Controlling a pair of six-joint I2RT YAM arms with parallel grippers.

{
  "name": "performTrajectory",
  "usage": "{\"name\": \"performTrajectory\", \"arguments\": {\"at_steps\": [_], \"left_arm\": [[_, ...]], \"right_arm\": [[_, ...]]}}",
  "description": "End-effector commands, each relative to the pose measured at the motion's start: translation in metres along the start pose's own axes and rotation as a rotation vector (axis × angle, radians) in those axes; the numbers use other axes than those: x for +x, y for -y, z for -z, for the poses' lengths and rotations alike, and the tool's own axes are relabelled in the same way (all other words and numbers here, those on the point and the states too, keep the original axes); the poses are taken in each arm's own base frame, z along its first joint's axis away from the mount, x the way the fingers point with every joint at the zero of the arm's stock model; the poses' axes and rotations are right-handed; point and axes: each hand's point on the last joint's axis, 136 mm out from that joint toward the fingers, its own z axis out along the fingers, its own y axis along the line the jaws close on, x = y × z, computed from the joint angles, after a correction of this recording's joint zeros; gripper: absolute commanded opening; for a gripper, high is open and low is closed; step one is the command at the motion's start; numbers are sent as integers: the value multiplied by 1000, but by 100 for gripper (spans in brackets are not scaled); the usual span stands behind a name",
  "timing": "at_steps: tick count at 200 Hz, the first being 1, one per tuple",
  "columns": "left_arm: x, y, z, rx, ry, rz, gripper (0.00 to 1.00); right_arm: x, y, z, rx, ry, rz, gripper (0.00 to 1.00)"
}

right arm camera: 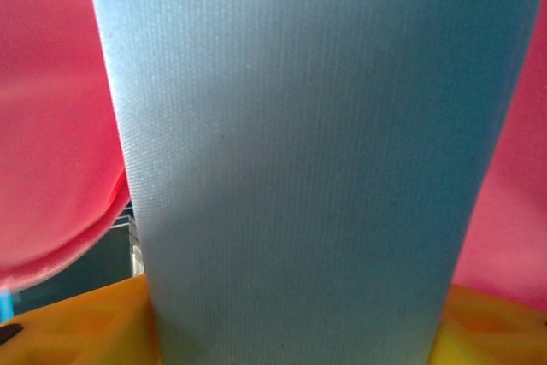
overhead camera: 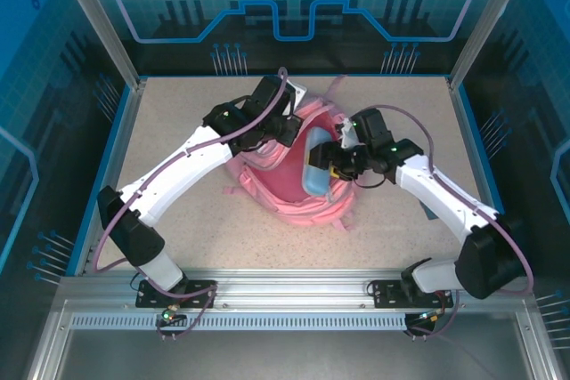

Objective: Pack the student bag
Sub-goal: Place the pencil pouch in the student bag, then rotate the student bag at the top-center of the table.

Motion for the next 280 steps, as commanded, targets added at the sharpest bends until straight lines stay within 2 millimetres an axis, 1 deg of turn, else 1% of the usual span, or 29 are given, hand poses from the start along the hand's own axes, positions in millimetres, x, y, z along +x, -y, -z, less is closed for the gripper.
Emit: {"name": "performTrajectory", "arguments": {"at_steps": [1,18,42,51,68,83,95,112,120,150,169,194,211,218,222,232,251,259,270,280], "left_arm": [[-71,11,39,73,252,97,0],[-74,14,41,89,258,114,0],[-75,16,41,99,261,130,0],[-75,15,39,98,257,132,0],[-76,15,37,91,252,137,0],[-75,13,35,82,245,135,0],[-72,11,31,77,232,132,0],[-67,9,25,71,215,136,0],[-65,7,22,68,208,141,0],[-57,3,8,71,181,162,0],[-48,9,-2,104,149,153,0],[-26,25,-22,181,73,138,0],[-7,34,-38,219,9,147,0],[0,37,-43,233,-14,154,6],[3,38,-45,240,-26,161,12],[10,40,-48,252,-46,180,31],[20,40,-47,262,-63,215,59],[24,36,-44,259,-65,234,66],[30,29,-39,259,-65,264,72],[36,19,-33,253,-59,305,77]], "right_arm": [[-21,-25,-12,-41,63,-25,62],[-31,-25,-26,-13,91,-21,62],[-46,-30,-50,-37,124,-30,62],[-52,-29,-59,-33,143,-32,64],[-58,-29,-72,-31,152,-37,73],[-59,-29,-72,-28,159,-42,84],[-57,-30,-66,-32,169,-28,89],[-52,-27,-51,-11,189,-14,89],[-48,-23,-44,7,198,-14,89],[-27,9,-16,90,224,-51,84],[-14,27,7,144,258,-63,80],[-1,58,43,263,328,-83,78],[4,76,63,326,368,-102,78],[4,80,69,339,378,-108,79],[4,81,72,341,382,-109,79],[4,83,77,342,383,-112,79],[1,80,81,325,382,-97,80],[-1,76,83,321,384,-85,81],[-4,70,84,310,381,-66,83],[-7,64,84,299,380,-46,85]]}}
